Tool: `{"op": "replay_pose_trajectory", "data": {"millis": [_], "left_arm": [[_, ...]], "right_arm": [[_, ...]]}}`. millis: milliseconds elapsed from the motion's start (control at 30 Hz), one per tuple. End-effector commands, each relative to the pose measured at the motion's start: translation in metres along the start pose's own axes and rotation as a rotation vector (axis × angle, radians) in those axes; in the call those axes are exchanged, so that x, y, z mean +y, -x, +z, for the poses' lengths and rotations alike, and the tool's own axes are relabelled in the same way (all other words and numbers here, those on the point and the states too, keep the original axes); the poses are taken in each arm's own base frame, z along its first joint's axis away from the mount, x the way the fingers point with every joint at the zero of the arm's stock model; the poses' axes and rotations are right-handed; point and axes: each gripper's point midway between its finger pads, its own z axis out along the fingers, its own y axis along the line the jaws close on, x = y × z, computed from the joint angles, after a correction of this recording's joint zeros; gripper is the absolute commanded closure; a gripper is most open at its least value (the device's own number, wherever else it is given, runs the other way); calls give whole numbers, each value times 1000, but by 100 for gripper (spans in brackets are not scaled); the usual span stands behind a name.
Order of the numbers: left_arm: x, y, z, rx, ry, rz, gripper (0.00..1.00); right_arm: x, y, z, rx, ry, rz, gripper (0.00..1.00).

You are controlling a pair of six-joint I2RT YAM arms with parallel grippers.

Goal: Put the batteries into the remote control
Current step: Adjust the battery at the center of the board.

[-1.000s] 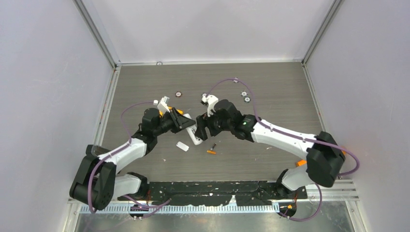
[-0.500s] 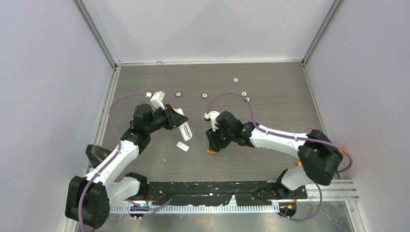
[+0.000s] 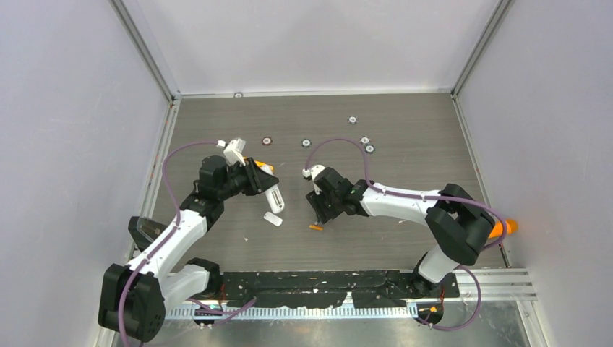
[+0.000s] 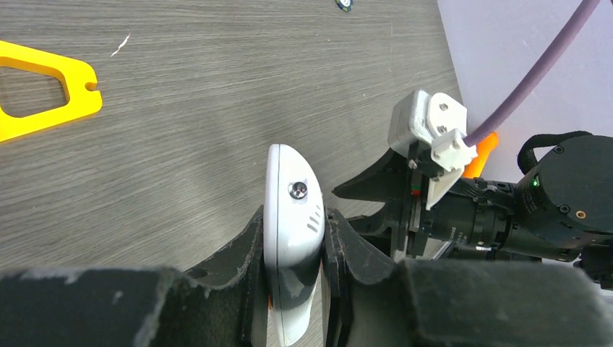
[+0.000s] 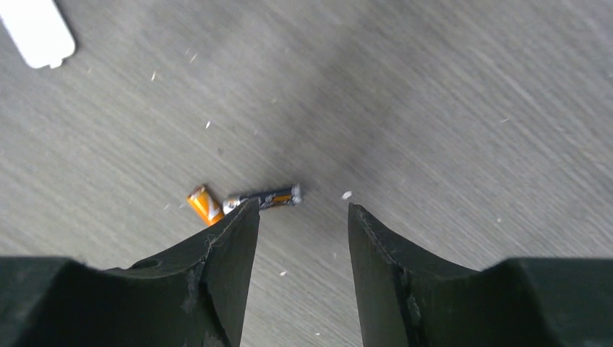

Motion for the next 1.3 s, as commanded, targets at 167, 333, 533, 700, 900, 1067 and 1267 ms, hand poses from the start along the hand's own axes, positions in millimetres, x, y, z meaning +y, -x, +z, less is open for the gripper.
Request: {"op": "replay_pose_trajectory", "data": {"millis": [167, 333, 533, 700, 900, 1067, 1267], "left_arm": [[-11, 18, 2, -39, -36, 18, 100], [-10, 14, 5, -33, -46, 1, 100], [-9, 12, 7, -30, -54, -13, 100], [-9, 10, 8, -22, -56, -12, 100], [-7, 10, 10, -16, -54, -14, 100], [-6, 10, 12, -14, -51, -15, 100], [-2, 12, 11, -28, -28, -14, 100]], "right_arm": [[-20, 31, 10, -42, -189, 72, 48], [-23, 16, 13, 4, -195, 56, 49], [-21, -2, 8, 41, -175, 45, 49], [-16, -11, 1, 56, -132, 43, 50], [-10, -9, -11, 41, -91, 26, 50], [-6, 9, -22, -6, -79, 18, 47], [16, 11, -22, 0, 50, -102, 48]]}}
